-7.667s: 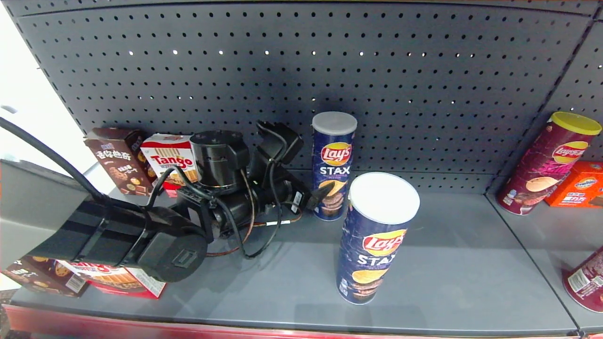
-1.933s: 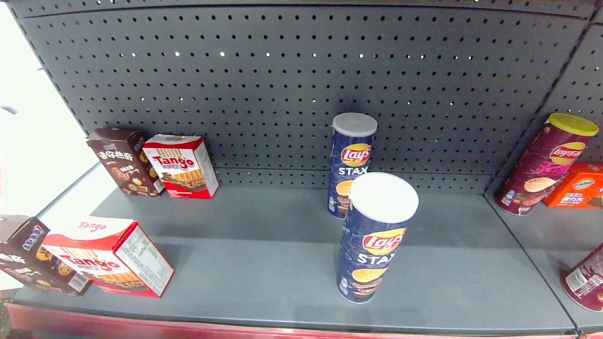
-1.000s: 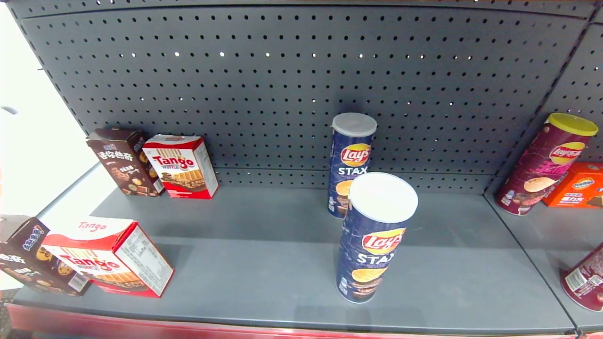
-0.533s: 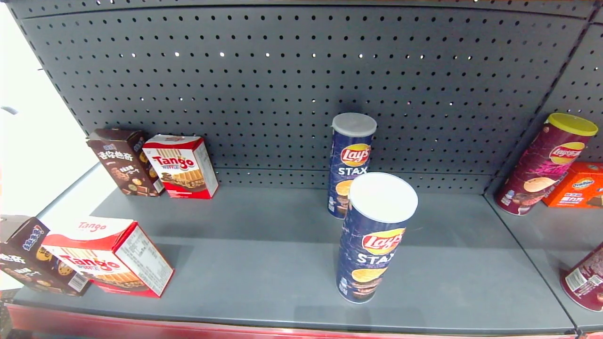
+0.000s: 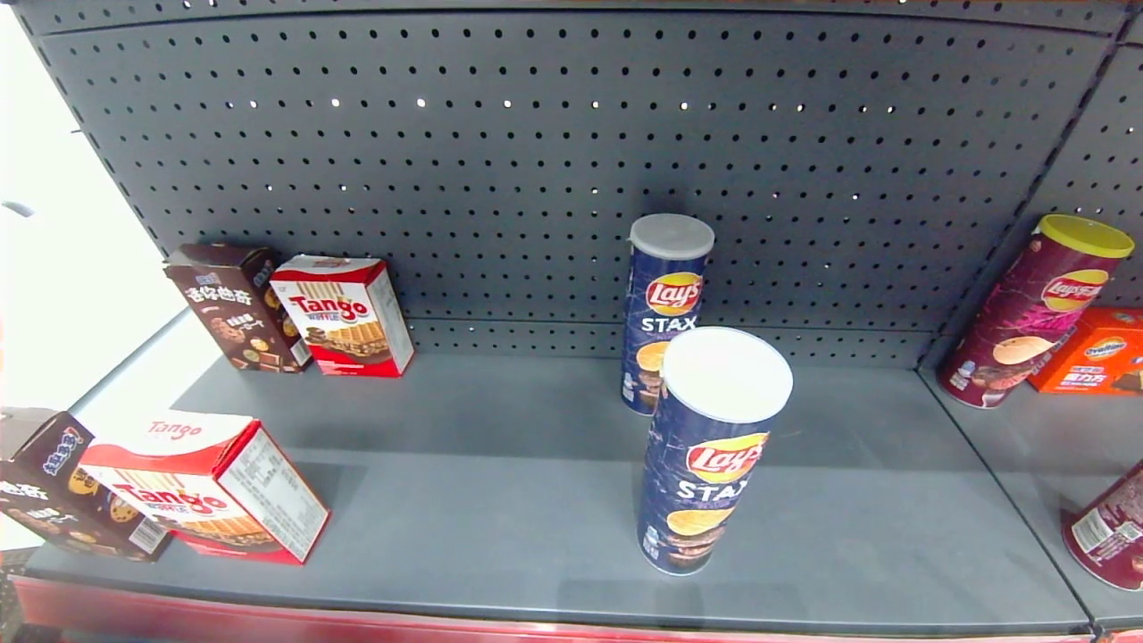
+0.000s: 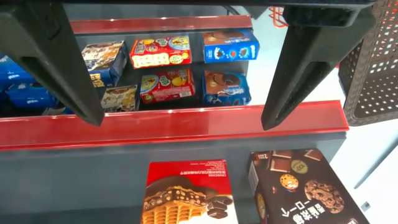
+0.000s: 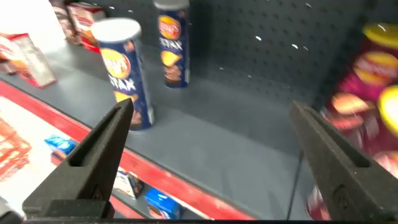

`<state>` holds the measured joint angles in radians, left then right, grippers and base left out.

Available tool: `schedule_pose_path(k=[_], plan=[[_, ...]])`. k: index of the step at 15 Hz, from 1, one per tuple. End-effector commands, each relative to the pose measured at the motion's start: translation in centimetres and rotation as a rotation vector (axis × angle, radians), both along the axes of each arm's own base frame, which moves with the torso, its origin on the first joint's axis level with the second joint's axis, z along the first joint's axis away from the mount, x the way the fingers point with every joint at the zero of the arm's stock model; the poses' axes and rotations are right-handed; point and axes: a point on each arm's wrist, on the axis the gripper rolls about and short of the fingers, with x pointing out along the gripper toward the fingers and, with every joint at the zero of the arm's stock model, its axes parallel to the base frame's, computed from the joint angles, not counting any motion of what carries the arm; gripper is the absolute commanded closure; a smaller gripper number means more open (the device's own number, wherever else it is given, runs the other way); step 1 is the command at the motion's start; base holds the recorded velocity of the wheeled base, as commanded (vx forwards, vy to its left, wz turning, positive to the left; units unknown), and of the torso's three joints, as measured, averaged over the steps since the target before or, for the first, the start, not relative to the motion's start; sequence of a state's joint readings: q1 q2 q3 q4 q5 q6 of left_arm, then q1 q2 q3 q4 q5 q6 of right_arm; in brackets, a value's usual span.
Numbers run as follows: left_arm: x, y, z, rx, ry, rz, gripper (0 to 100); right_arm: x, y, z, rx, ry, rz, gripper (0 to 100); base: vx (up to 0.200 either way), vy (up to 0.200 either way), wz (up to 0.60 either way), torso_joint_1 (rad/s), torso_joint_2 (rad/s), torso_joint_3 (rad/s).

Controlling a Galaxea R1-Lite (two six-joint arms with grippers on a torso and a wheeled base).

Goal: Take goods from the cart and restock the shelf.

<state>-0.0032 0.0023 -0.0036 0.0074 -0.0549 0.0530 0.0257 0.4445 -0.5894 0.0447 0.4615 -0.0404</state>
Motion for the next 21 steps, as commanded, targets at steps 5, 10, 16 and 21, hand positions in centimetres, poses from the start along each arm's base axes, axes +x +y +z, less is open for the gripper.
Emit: schedule_pose_path(k=[5,10,16,21], plan=[[0.0,0.0,0.0,-0.001,0.006,0.0,0,6.8,1.7,3.1,-0.086,0.132,0.248,0,0.0,0.0,0.0,0.0,0.0,0.0],[0.0,0.0,0.0,-0.001,0.005,0.001,0,9.9,5.0,3.0,-0.133,0.146,0.357,0,0.0,0.0,0.0,0.0,0.0,0.0],[0.0,0.0,0.0,-0.001,0.005,0.0,0,12.2,8.3,1.8,-0.169,0.196,0.43,0,0.0,0.0,0.0,0.0,0.0,0.0],[0.0,0.0,0.0,-0.001,0.006,0.001,0,12.5,8.3,-0.2,-0.201,0.269,0.369,0,0.0,0.0,0.0,0.0,0.0,0.0]])
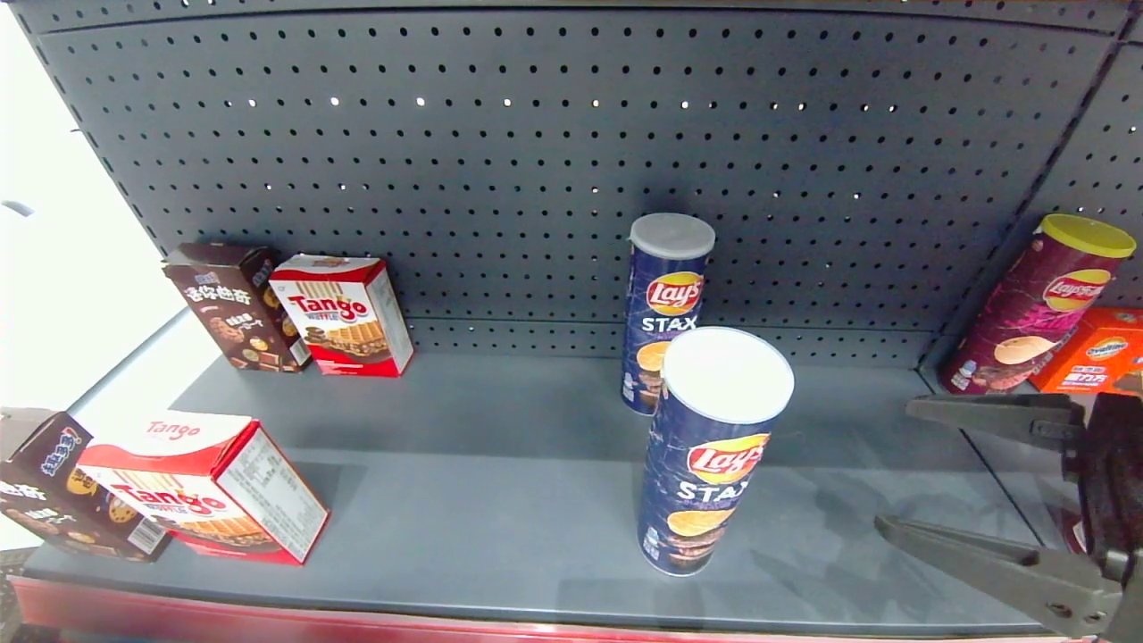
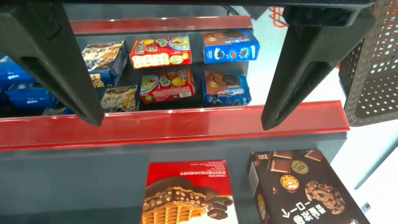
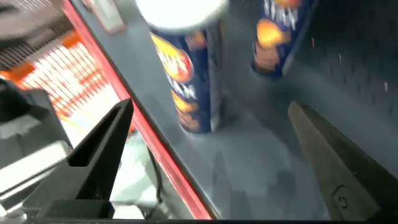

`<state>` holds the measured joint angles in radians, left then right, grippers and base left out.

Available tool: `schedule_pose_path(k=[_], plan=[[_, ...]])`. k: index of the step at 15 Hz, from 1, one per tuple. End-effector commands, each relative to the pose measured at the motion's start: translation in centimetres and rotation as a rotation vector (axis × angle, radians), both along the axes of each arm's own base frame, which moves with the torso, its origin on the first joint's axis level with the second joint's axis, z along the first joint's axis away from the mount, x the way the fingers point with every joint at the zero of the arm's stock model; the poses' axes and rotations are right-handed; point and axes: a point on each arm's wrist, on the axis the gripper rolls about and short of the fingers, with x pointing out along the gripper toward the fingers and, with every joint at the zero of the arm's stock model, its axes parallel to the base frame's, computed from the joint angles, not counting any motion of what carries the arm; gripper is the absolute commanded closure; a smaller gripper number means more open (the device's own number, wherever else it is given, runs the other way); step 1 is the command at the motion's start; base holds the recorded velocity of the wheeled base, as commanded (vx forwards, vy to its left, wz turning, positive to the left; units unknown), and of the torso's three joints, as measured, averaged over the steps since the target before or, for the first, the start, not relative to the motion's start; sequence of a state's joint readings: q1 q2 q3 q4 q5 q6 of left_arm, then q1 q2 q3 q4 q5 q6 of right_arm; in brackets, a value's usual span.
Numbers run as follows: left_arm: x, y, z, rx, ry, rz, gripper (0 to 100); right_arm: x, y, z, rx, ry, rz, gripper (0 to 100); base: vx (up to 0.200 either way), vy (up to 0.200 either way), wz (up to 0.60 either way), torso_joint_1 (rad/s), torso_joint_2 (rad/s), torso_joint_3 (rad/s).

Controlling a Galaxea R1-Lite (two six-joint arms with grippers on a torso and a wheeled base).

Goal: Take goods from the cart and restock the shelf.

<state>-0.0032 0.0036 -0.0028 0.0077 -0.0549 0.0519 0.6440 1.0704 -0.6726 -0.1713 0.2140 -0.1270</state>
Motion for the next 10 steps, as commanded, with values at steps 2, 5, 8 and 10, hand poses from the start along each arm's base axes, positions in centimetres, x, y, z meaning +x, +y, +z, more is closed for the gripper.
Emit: schedule_pose_path(k=[2,5,8,10], plan=[[0.0,0.0,0.0,0.0,0.002,0.0,0,0.6,0.3,-1.6,-0.04,0.063,-0.052,0,0.0,0.0,0.0,0.0,0.0,0.0],[0.0,0.0,0.0,0.0,0.002,0.0,0,1.6,0.8,-2.8,-0.068,0.119,-0.116,0,0.0,0.0,0.0,0.0,0.0,0.0],[0.0,0.0,0.0,0.0,0.002,0.001,0,2.6,1.4,-4.0,-0.104,0.146,-0.16,0,0.0,0.0,0.0,0.0,0.0,0.0],[0.0,0.0,0.0,0.0,0.002,0.0,0,3.3,1.8,-4.6,-0.127,0.17,-0.164,0,0.0,0.0,0.0,0.0,0.0,0.0]])
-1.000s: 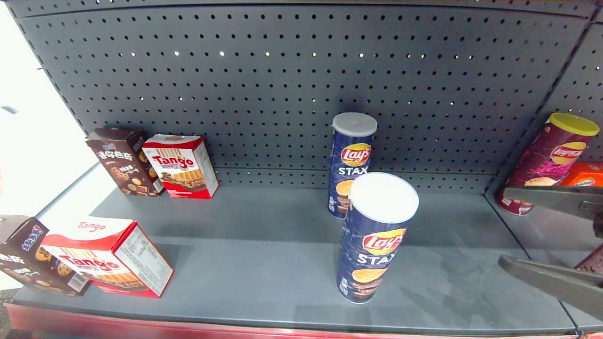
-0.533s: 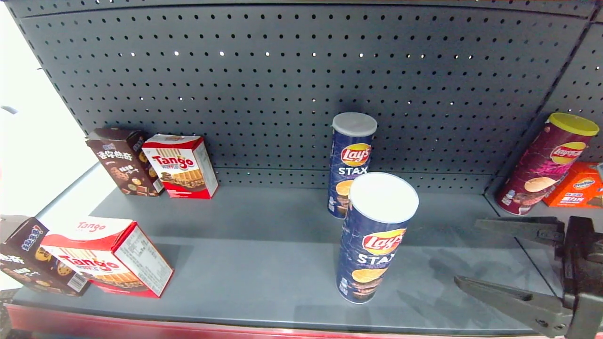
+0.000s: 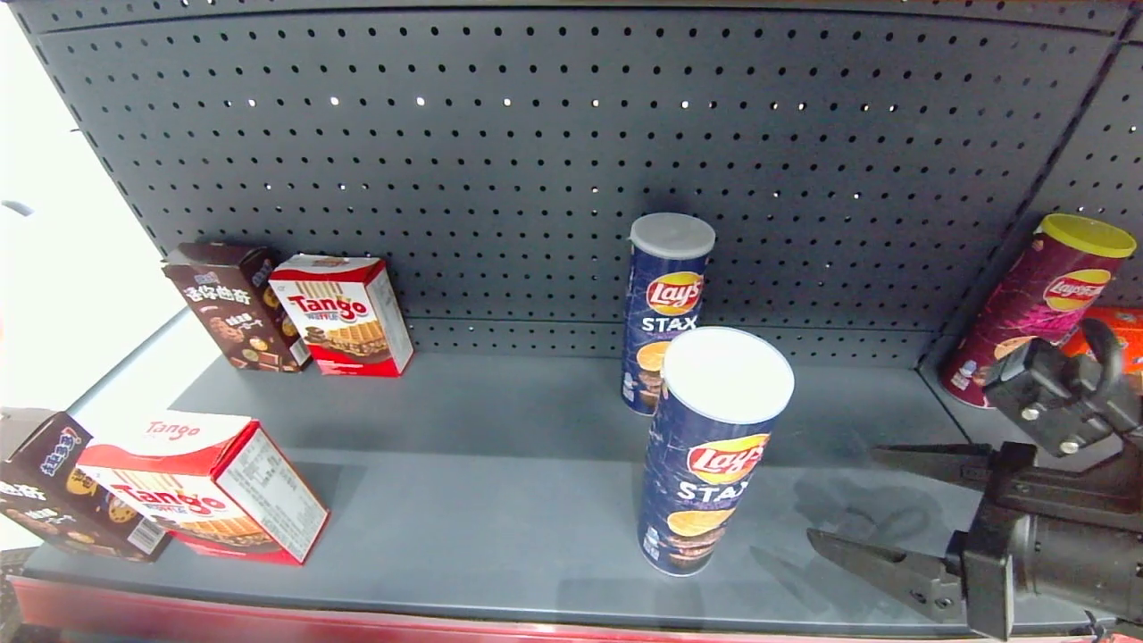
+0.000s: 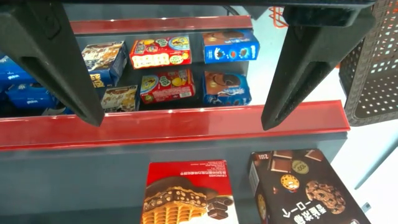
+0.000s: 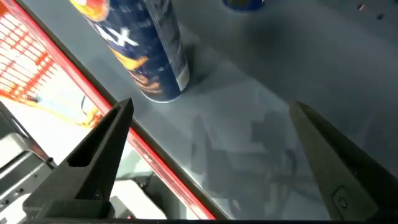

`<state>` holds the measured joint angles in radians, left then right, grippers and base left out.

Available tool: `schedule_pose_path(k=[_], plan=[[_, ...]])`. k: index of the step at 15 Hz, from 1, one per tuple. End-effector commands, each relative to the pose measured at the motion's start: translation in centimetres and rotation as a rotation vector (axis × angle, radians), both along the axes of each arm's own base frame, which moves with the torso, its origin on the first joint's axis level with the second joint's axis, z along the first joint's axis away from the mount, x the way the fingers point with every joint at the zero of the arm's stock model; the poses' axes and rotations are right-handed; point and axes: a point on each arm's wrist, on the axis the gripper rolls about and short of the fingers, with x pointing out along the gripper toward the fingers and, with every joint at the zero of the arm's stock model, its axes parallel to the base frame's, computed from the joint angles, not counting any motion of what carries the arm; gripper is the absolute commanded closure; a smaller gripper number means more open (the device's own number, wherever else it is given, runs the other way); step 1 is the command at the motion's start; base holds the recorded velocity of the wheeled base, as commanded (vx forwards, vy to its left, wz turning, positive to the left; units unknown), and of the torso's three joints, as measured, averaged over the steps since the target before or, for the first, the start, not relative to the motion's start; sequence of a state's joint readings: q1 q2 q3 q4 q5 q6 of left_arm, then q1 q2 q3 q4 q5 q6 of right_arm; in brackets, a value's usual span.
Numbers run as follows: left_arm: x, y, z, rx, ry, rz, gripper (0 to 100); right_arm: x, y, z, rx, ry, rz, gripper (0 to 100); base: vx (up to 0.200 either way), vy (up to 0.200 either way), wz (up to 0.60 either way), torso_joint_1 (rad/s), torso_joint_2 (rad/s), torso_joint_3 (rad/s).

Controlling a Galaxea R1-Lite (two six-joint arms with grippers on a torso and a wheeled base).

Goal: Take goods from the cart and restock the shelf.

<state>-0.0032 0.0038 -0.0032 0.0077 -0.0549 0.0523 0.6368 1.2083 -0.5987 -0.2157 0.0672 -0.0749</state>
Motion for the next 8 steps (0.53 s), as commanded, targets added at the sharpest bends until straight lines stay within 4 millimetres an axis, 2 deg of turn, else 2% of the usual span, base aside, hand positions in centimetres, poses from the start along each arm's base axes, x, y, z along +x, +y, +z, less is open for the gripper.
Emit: schedule_pose_path(k=[1,6,8], plan=[[0.0,0.0,0.0,0.001,0.002,0.001,0,1.0,0.6,-0.9,-0.029,0.04,-0.003,0,0.0,0.0,0.0,0.0,0.0,0.0],[0.0,0.0,0.0,0.001,0.001,0.001,0,2.5,1.5,-1.8,-0.071,0.061,-0.049,0,0.0,0.0,0.0,0.0,0.0,0.0],[0.0,0.0,0.0,0.001,0.001,0.001,0,3.3,1.2,-2.1,-0.077,0.07,-0.084,0,0.0,0.0,0.0,0.0,0.0,0.0]])
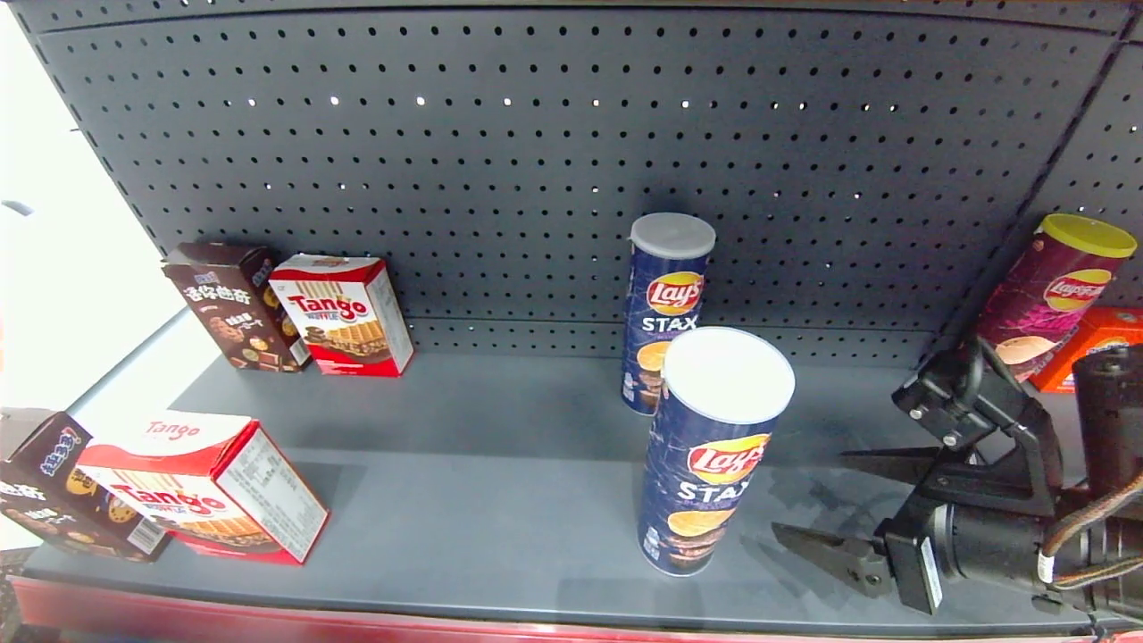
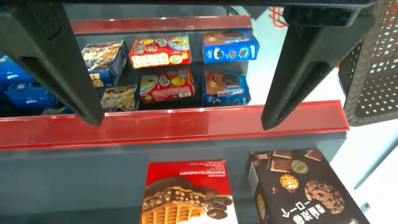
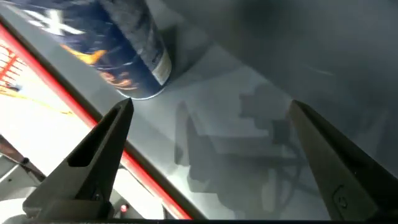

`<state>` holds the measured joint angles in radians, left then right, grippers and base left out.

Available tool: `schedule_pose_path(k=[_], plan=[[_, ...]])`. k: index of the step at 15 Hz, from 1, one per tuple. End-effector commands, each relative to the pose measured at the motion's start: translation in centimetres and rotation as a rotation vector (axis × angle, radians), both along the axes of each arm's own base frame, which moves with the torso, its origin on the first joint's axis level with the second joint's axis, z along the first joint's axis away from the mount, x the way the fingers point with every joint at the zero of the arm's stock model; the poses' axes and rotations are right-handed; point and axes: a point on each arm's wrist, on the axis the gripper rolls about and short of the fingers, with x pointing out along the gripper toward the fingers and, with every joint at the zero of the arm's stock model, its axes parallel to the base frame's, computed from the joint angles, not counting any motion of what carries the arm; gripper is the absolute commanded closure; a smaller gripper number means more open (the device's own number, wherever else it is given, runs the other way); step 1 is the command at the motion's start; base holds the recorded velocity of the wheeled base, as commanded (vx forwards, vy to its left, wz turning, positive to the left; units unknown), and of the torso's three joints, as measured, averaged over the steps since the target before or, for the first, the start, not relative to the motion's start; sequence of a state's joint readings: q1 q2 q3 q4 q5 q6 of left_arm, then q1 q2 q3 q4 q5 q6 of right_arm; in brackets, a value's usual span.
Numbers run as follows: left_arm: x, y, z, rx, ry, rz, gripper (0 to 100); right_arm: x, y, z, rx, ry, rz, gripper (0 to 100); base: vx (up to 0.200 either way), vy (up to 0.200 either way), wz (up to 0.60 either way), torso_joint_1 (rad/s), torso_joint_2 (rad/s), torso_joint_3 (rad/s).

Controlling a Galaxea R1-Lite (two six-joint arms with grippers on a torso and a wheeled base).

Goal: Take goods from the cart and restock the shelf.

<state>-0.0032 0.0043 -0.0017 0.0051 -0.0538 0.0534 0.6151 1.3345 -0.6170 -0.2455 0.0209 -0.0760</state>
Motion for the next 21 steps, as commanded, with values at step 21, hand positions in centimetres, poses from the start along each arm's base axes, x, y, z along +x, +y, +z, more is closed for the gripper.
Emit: schedule_pose_path(k=[21], plan=[[0.0,0.0,0.0,0.0,0.003,0.0,0,3.3,3.0,-1.1,-0.049,0.05,0.014,0,0.0,0.0,0.0,0.0,0.0,0.0]])
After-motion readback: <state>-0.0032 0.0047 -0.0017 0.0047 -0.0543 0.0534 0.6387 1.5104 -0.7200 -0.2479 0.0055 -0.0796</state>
